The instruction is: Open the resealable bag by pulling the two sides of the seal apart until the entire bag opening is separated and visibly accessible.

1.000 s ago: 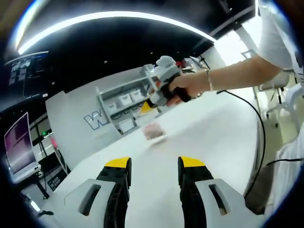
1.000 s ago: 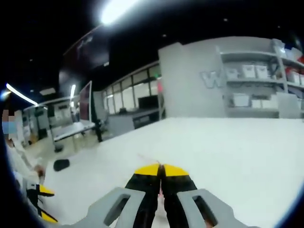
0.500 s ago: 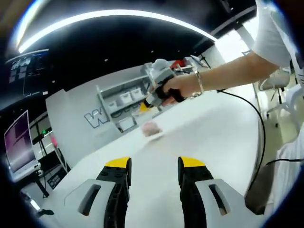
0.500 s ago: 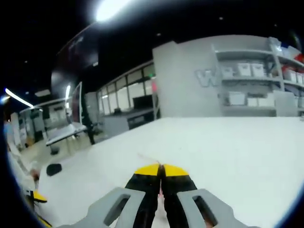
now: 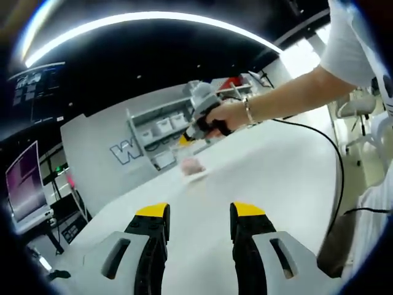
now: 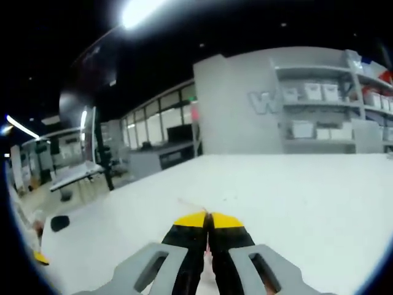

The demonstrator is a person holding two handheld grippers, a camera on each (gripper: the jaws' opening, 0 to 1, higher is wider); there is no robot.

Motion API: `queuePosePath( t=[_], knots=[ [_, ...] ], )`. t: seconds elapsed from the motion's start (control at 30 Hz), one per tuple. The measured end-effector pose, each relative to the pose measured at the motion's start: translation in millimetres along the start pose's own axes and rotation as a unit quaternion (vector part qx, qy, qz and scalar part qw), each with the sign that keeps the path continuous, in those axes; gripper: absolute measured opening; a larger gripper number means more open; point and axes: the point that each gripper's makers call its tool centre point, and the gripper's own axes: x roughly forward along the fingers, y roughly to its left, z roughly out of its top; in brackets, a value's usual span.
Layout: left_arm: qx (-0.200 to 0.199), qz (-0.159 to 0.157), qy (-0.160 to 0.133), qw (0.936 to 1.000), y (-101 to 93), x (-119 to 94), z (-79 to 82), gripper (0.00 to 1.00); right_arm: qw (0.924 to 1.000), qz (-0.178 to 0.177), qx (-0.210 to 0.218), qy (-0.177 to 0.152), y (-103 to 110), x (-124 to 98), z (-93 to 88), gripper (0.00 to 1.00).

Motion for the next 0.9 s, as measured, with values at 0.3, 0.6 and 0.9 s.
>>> queuePosePath(
  t=[0.3, 0.6, 0.9],
  knots=[
    [-0.003, 0.003, 0.001, 1.0, 4.1, 0, 0.1, 0.38, 0.9999, -0.015, 0.002, 0.004, -13, 18, 1.2, 0.0],
    [-0.007, 0.006, 0.004, 1.0, 9.8, -5, 3.3, 0.38, 0.9997, -0.023, 0.005, 0.005, -16, 27, 7.3, 0.0],
    [-0.011, 0.003, 0.008, 0.9999, 12.3, -4, 5.4, 0.38, 0.9993, -0.036, -0.006, 0.01, -24, 42, 14.0, 0.0]
  ],
)
